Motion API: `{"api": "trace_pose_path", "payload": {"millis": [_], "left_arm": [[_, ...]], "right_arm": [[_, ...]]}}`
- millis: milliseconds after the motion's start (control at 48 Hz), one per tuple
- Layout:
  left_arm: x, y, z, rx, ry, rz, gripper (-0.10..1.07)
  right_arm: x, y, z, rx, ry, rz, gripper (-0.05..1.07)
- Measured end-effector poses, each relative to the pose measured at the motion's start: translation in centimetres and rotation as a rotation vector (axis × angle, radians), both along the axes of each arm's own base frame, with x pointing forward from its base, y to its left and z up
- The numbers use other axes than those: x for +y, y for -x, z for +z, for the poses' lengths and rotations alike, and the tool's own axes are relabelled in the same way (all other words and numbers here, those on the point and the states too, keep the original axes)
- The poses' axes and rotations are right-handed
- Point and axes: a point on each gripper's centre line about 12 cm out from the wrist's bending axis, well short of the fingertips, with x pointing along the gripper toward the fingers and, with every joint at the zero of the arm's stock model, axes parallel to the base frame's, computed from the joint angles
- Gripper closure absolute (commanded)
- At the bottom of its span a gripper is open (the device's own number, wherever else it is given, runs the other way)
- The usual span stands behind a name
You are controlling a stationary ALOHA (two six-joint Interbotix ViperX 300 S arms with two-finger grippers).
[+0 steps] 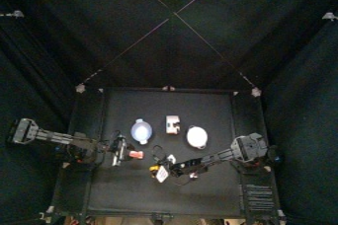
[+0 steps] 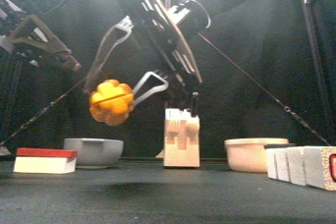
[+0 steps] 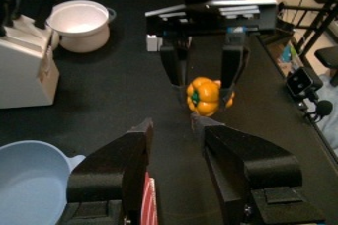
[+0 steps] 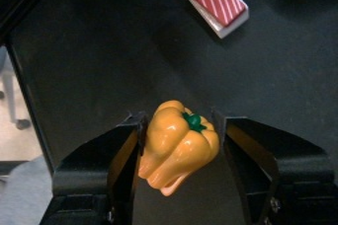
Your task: Put squash below salmon sushi
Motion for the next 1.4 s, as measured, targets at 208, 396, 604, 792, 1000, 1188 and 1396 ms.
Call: {"api": "trace_pose_path", "payload": {"millis": [208, 396, 604, 792, 1000, 1188, 1396], "left_arm": [[0.8, 1.8, 0.2, -0.053, 0.005, 0.037, 0.20], [2.2, 2.2, -0.1, -0.052, 0.042, 0.124, 0.20], [3.1, 2.5, -0.6, -0.039, 0.070, 0.181, 0.20], [3.1, 2.5, -0.6, -0.040, 0.070, 0.181, 0.20], [3.1, 2.5, -0.6, -0.040, 0.070, 0.181, 0.20], [3.1, 2.5, -0.7, -0.039, 0.073, 0.184, 0.20], [3.1, 2.5, -0.7, -0.039, 0.071, 0.183, 0.20]], "right_arm": [[0.5, -1.3, -0.2, -0.029, 0.143, 0.126, 0.18], [1.0, -2.5, 0.1, -0.073, 0.295, 0.284, 0.18], [1.5, -3.9, -1.1, -0.076, 0.426, 0.393, 0.18], [1.8, -5.0, -2.0, -0.071, 0.464, 0.422, 0.18], [1.9, -6.1, -2.6, -0.069, 0.535, 0.463, 0.18], [2.1, -6.8, -3.7, -0.054, 0.604, 0.517, 0.17], [2.0, -7.3, -3.9, -0.043, 0.658, 0.532, 0.08]]}}
